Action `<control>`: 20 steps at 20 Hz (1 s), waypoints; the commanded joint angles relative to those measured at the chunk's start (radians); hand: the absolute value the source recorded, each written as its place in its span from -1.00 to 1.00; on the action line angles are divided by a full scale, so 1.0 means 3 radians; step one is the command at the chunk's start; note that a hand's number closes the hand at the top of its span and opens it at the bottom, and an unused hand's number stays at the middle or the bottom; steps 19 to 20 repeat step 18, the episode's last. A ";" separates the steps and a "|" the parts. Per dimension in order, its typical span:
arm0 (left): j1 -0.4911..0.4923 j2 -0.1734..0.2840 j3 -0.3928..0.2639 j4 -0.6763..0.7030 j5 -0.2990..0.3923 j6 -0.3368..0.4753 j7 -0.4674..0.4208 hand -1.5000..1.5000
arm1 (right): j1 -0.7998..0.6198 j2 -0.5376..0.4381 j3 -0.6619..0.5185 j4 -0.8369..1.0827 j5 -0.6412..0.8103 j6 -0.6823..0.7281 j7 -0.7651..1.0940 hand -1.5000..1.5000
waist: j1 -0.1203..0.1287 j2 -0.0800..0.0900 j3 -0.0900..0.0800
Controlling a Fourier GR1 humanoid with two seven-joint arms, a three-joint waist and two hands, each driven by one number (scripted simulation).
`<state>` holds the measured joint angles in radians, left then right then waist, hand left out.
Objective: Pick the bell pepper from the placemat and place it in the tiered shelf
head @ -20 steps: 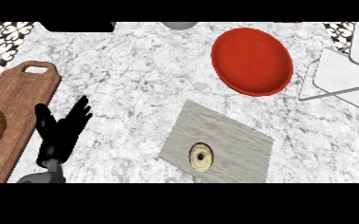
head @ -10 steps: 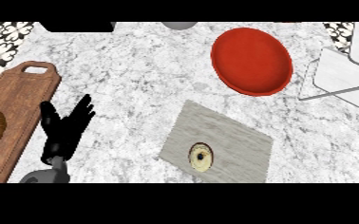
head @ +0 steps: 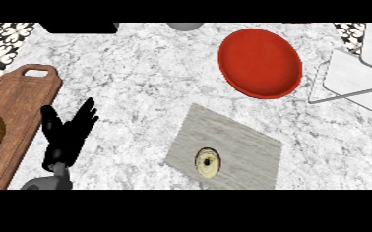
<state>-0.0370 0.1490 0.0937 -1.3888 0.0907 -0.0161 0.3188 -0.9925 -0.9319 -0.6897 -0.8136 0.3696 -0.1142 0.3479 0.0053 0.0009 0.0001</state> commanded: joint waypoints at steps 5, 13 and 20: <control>0.0059 0.0092 0.0089 0.0120 0.0036 -0.0120 -0.0158 0.00 | 0.0238 -0.0504 -0.0374 0.0063 -0.0031 -0.0412 0.0149 -1.00 | -0.0035 -0.0006 0.0000; 0.0134 -0.0084 -0.0018 0.0015 -0.0032 0.0011 -0.0116 0.00 | 0.0904 -0.1030 -0.1084 0.0330 -0.0587 0.0161 -0.0028 -1.00 | -0.0060 -0.0012 0.0003; 0.0067 0.0002 0.0044 -0.0066 0.0014 -0.0017 0.0032 0.00 | 0.1408 -0.1148 -0.1459 0.0257 -0.0893 0.0512 -0.0175 -1.00 | -0.0056 -0.0016 0.0002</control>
